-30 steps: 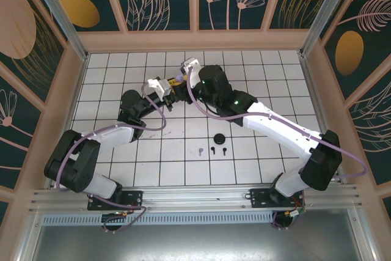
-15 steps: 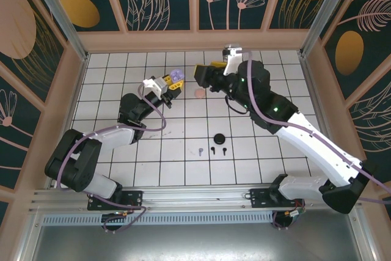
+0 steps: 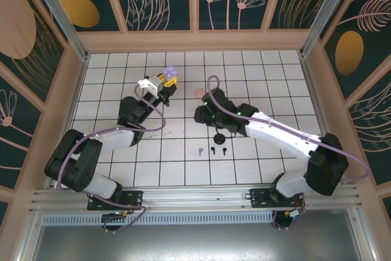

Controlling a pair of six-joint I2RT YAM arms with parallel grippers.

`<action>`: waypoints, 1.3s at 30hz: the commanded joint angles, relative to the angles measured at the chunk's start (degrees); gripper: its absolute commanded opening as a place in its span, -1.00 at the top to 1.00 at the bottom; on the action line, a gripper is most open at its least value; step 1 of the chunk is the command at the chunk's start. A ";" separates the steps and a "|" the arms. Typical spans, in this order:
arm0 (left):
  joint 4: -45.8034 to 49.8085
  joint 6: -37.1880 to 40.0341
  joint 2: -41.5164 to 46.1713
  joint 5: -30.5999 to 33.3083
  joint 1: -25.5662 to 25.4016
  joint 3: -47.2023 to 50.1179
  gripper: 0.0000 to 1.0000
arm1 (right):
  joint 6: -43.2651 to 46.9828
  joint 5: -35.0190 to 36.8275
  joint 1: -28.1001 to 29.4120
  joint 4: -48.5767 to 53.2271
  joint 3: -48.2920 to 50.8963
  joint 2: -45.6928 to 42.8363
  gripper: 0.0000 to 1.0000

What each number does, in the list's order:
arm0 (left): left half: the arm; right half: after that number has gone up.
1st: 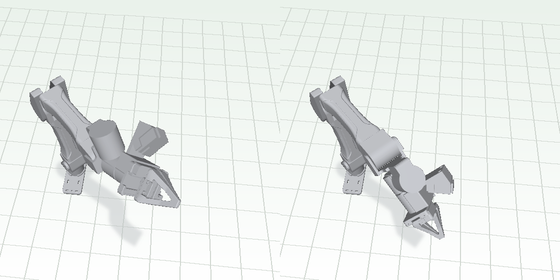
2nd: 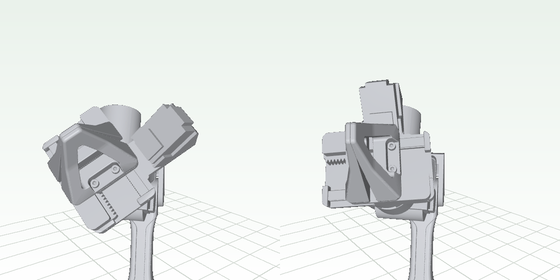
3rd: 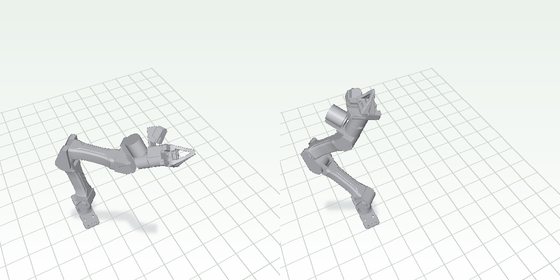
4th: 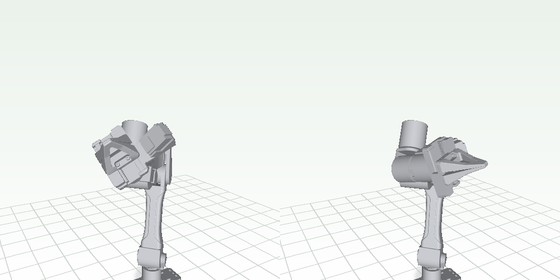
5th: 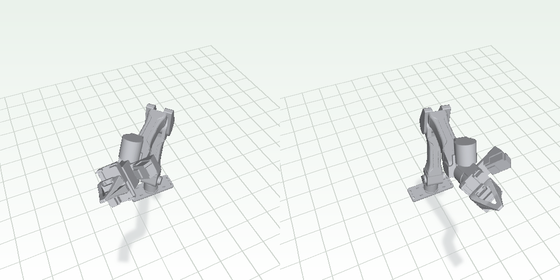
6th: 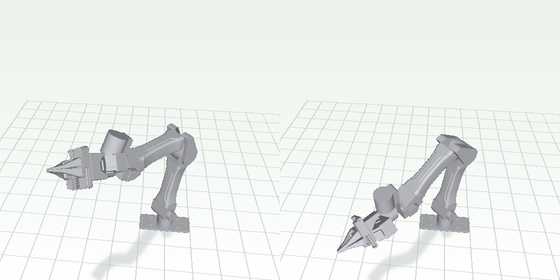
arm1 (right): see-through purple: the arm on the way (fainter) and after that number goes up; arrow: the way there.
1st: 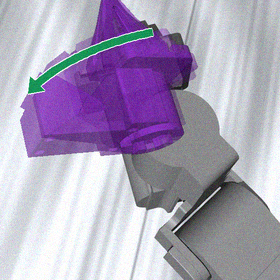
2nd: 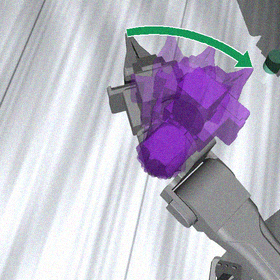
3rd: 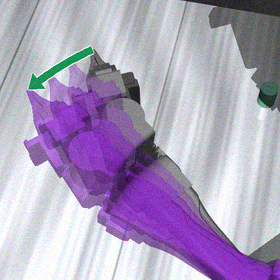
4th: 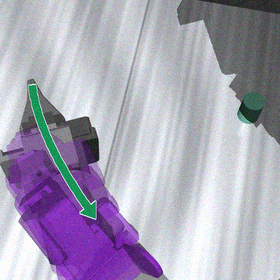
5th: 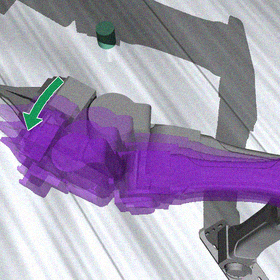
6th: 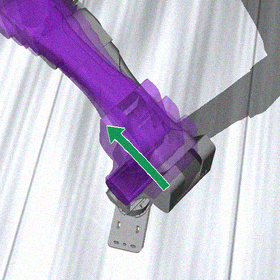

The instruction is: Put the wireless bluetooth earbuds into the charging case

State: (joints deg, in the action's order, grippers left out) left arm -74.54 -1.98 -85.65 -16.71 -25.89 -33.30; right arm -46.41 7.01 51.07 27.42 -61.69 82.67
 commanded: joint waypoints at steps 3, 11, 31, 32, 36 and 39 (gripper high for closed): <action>-3.75 -0.63 1.95 1.45 -0.30 0.91 1.00 | -7.60 0.82 5.05 3.82 0.72 5.99 -0.10; -8.06 -2.44 1.29 3.59 -0.30 2.40 1.00 | -13.49 2.11 10.42 8.35 -1.56 14.19 0.07; -14.55 -6.37 -0.66 5.64 -0.30 2.80 1.00 | -15.99 3.36 11.80 11.69 -5.26 22.49 0.21; -14.58 -6.29 -0.64 5.64 -0.30 2.87 1.00 | -15.91 3.37 11.77 11.56 -5.36 22.78 0.21; -14.67 -6.04 -0.66 5.54 -0.30 3.12 1.00 | -15.51 3.37 11.60 11.36 -5.73 23.75 0.24; -14.67 -5.91 -0.75 5.55 -0.30 3.15 1.00 | -15.29 3.12 11.36 11.17 -5.67 24.21 0.26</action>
State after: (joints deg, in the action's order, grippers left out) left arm -85.97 -7.20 -85.89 -11.44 -25.89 -30.63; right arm -61.49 9.04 62.46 36.77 -66.26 105.78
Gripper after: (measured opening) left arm 0.218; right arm 0.375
